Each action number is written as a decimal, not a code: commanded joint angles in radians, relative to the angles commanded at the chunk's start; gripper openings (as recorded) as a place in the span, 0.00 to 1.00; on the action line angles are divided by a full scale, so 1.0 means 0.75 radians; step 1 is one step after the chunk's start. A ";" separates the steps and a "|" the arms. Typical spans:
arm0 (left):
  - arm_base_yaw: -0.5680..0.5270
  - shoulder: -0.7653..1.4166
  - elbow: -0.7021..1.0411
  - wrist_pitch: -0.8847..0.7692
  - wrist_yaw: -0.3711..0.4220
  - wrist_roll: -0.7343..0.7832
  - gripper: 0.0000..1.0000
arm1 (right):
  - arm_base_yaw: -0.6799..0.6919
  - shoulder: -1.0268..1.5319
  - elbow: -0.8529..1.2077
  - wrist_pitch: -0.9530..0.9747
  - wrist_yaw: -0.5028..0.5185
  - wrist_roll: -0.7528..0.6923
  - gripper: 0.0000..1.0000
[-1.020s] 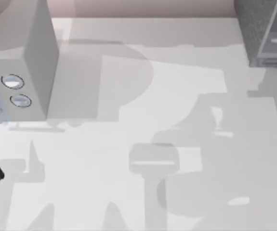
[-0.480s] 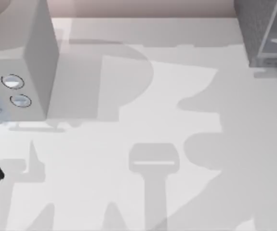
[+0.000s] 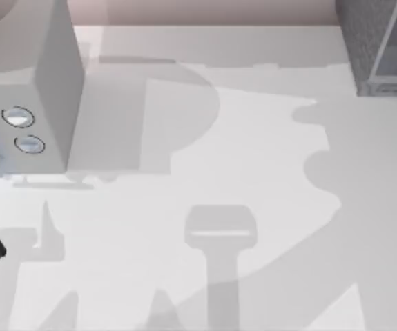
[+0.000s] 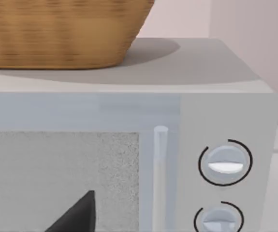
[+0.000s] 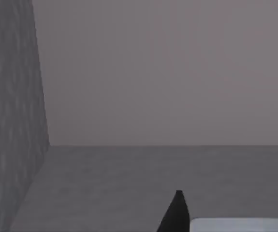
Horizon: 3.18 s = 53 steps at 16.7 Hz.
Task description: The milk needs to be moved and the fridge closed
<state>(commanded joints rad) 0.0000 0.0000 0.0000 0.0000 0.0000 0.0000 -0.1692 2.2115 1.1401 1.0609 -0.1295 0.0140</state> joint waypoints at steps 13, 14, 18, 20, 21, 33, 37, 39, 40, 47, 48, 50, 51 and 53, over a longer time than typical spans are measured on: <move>0.000 0.000 0.000 0.000 0.000 0.000 1.00 | -0.035 0.121 0.134 -0.032 -0.045 -0.007 0.00; 0.000 0.000 0.000 0.000 0.000 0.000 1.00 | -0.035 0.121 0.134 -0.032 -0.045 -0.007 0.00; 0.000 0.000 0.000 0.000 0.000 0.000 1.00 | -0.035 0.121 0.134 -0.032 -0.045 -0.007 0.15; 0.000 0.000 0.000 0.000 0.000 0.000 1.00 | -0.035 0.121 0.134 -0.032 -0.045 -0.007 0.30; 0.000 0.000 0.000 0.000 0.000 0.000 1.00 | -0.035 0.121 0.134 -0.032 -0.045 -0.007 0.38; 0.000 0.000 0.000 0.000 0.000 0.000 1.00 | -0.035 0.121 0.134 -0.032 -0.045 -0.007 1.00; 0.000 0.000 0.000 0.000 0.000 0.000 1.00 | -0.035 0.121 0.134 -0.032 -0.045 -0.007 1.00; 0.000 0.000 0.000 0.000 0.000 0.000 1.00 | -0.032 0.120 0.133 -0.032 -0.045 -0.006 1.00; 0.000 0.000 0.000 0.000 0.000 0.000 1.00 | -0.027 0.109 0.123 -0.035 -0.043 -0.003 1.00; 0.000 0.000 0.000 0.000 0.000 0.000 1.00 | 0.105 -0.342 -0.240 -0.234 0.032 0.013 1.00; 0.000 0.000 0.000 0.000 0.000 0.000 1.00 | 0.124 -0.460 -0.319 -0.282 0.048 0.007 1.00; 0.000 0.000 0.000 0.000 0.000 0.000 1.00 | 0.155 -0.723 -0.468 -0.376 0.079 -0.006 1.00; 0.000 0.000 0.000 0.000 0.000 0.000 1.00 | 0.167 -0.856 -0.527 -0.413 0.094 -0.011 1.00; 0.000 0.000 0.000 0.000 0.000 0.000 1.00 | 0.188 -1.095 -0.624 -0.471 0.119 -0.014 1.00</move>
<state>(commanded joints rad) 0.0000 0.0000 0.0000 0.0000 0.0000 0.0000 -0.0279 1.3901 0.6724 0.7077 -0.0404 0.0034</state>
